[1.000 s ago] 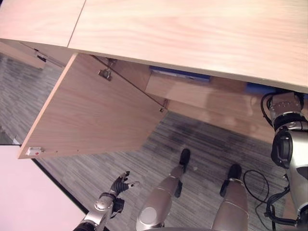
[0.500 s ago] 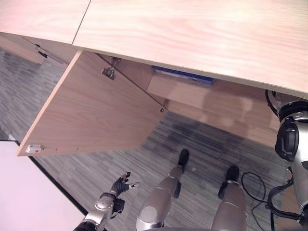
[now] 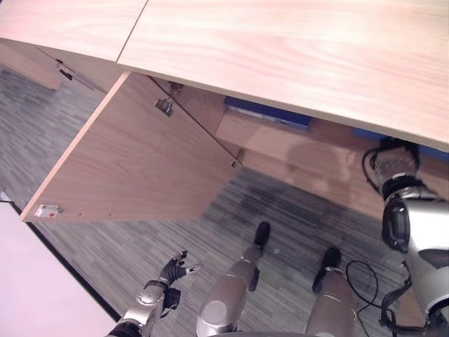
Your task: Put the empty folder in the office cabinet
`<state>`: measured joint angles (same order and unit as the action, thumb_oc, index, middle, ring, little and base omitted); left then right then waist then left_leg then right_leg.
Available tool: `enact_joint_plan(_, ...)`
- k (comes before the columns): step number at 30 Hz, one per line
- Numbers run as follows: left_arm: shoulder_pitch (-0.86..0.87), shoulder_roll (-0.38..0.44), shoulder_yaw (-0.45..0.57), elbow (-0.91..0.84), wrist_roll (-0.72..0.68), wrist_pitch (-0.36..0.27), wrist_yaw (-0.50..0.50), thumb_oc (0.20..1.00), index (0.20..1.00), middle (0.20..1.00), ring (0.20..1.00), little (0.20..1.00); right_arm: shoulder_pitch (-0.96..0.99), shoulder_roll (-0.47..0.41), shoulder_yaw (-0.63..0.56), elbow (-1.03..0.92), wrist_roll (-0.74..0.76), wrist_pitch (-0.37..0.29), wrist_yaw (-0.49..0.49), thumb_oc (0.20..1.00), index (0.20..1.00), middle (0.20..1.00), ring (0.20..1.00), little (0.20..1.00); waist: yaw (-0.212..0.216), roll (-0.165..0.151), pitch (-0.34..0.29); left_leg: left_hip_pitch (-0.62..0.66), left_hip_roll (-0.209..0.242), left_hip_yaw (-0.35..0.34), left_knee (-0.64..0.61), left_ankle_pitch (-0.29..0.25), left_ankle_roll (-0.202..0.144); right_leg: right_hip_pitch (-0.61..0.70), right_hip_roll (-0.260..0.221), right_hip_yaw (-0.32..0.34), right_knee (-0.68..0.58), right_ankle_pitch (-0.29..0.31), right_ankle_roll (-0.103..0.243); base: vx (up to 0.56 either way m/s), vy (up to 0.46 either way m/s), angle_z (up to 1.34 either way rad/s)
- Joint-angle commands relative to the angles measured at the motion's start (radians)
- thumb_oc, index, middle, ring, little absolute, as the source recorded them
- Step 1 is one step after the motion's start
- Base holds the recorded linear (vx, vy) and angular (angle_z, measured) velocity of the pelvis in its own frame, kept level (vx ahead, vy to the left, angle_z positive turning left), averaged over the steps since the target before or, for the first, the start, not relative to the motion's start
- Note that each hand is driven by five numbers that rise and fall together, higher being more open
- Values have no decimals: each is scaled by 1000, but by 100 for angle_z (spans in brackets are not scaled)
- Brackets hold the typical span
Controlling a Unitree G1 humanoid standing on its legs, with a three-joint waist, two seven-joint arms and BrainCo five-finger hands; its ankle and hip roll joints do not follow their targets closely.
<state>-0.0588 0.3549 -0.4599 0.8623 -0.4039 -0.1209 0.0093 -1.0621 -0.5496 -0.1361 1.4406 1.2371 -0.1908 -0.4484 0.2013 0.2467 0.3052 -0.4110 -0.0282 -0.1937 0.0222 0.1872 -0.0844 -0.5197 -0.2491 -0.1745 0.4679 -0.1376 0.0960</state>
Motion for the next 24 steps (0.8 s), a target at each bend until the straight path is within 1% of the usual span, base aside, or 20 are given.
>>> enact_joint_plan(1, -49, 11, 26, 72, 32, -5, -4, 1000, 1000, 1000, 1000, 1000, 54, 18, -58, -53, 37, -30, 37, 1000, 1000, 1000, 1000, 1000, 25, -27, -14, 7, 55, -1, -25, -111, -57, 127, -47, 23, -118, -8, 90, 0, 0, 0)
enact_joint_plan(2, -51, 7, 33, 73, 31, -6, -5, 1000, 1000, 1000, 1000, 1000, 79, 32, -69, -51, 41, -28, 43, 1000, 1000, 1000, 1000, 1000, 24, -28, -13, 5, 57, -1, -24, -105, -56, 128, -46, 21, -124, 4, 91, -20, -3, 4)
enact_joint_plan(4, -48, 7, 46, 72, 24, -4, -8, 1000, 1000, 1000, 1000, 1000, 141, 63, -94, -44, 56, -29, 55, 1000, 1000, 1000, 1000, 1000, 22, -36, -18, 19, 61, 1, -26, -109, -55, 144, -49, 14, -131, 7, 94, 20, -6, 0)
enact_joint_plan(6, -40, 9, 49, 70, 20, -3, -10, 1000, 1000, 1000, 1000, 1000, 169, 81, -108, -46, 62, -28, 57, 1000, 1000, 1000, 1000, 1000, 20, -43, -21, 32, 62, 2, -29, -118, -56, 158, -53, 10, -133, -1, 96, 22, -4, 0)
enact_joint_plan(7, -36, 4, 56, 77, 23, -1, -13, 1000, 1000, 1000, 1000, 1000, 216, 111, -124, -49, 63, -28, 64, 1000, 1000, 1000, 1000, 1000, 16, -49, -25, 40, 66, 2, -29, -113, -56, 169, -55, 7, -140, 13, 98, 0, 0, 0)
enact_joint_plan(8, -33, 6, 55, 78, 24, -1, -13, 1000, 1000, 1000, 1000, 1000, 222, 115, -124, -53, 64, -29, 64, 1000, 1000, 1000, 1000, 1000, 15, -50, -25, 43, 66, 2, -30, -113, -55, 175, -55, 6, -143, 13, 99, 4, 23, -5)
enact_joint_plan(10, -26, -1, 71, 87, 30, 3, -21, 1000, 1000, 1000, 1000, 1000, 299, 159, -139, -61, 68, -24, 86, 1000, 1000, 1000, 1000, 1000, 9, -60, -33, 60, 70, 5, -31, -119, -56, 197, -58, 2, -158, 19, 102, 15, 4, 0)
enact_joint_plan(11, -23, 1, 72, 87, 31, 3, -22, 1000, 1000, 1000, 1000, 1000, 305, 163, -139, -65, 68, -25, 87, 1000, 1000, 1000, 1000, 1000, 8, -60, -36, 62, 71, 4, -32, -118, -55, 201, -56, 0, -165, 24, 103, 40, 7, 0)
enact_joint_plan(13, -9, -6, 97, 112, 37, 5, -22, 1000, 1000, 1000, 1000, 1000, 373, 203, -152, -81, 67, -22, 106, 1000, 1000, 1000, 1000, 1000, -2, -75, -49, 84, 75, 11, -33, -123, -55, 227, -60, -4, -184, 37, 108, 50, 9, 1)
enact_joint_plan(14, -8, -6, 97, 112, 37, 5, -22, 1000, 1000, 1000, 1000, 1000, 375, 204, -152, -82, 67, -23, 106, 1000, 1000, 1000, 1000, 1000, -2, -75, -49, 85, 75, 11, -34, -123, -55, 229, -60, -4, -186, 38, 108, 59, 16, -2)
enact_joint_plan(15, -1, -11, 116, 133, 44, 6, -24, 1000, 1000, 1000, 1000, 1000, 417, 234, -149, -95, 61, -25, 117, 1000, 1000, 1000, 1000, 1000, -11, -85, -57, 103, 79, 16, -36, -127, -55, 244, -62, -6, -199, 45, 111, 59, 12, -6)
enact_joint_plan(18, 8, -14, 133, 150, 50, 6, -27, 1000, 1000, 1000, 1000, 1000, 462, 253, -151, -105, 51, -20, 132, 1000, 1000, 1000, 1000, 1000, -17, -95, -67, 121, 82, 21, -41, -130, -55, 265, -63, -10, -214, 51, 114, 59, 6, -3)
enact_joint_plan(19, 15, -17, 151, 170, 61, 6, -32, 1000, 1000, 1000, 1000, 1000, 500, 269, -150, -121, 41, -16, 151, 1000, 1000, 1000, 1000, 1000, -27, -105, -76, 137, 84, 24, -45, -135, -55, 282, -65, -11, -228, 58, 116, 56, 2, -4)
enact_joint_plan(20, 17, -16, 152, 170, 61, 5, -32, 1000, 1000, 1000, 1000, 1000, 504, 272, -149, -123, 40, -17, 151, 1000, 1000, 1000, 1000, 1000, -29, -106, -75, 141, 84, 24, -46, -135, -55, 287, -64, -12, -232, 59, 117, 88, 10, -6)
enact_joint_plan(23, 36, -20, 192, 198, 69, 1, -32, 1000, 1000, 1000, 1000, 1000, 578, 308, -119, -167, -10, -14, 179, 1000, 1000, 1000, 1000, 1000, -46, -125, -94, 171, 87, 37, -50, -142, -56, 321, -63, -13, -264, 76, 122, 74, 9, -7)
enact_joint_plan(24, 40, -20, 200, 201, 71, -1, -34, 1000, 1000, 1000, 1000, 1000, 599, 311, -104, -183, -48, -12, 187, 1000, 1000, 1000, 1000, 1000, -51, -130, -97, 177, 88, 40, -50, -144, -56, 326, -62, -11, -270, 79, 123, 68, 13, -7)
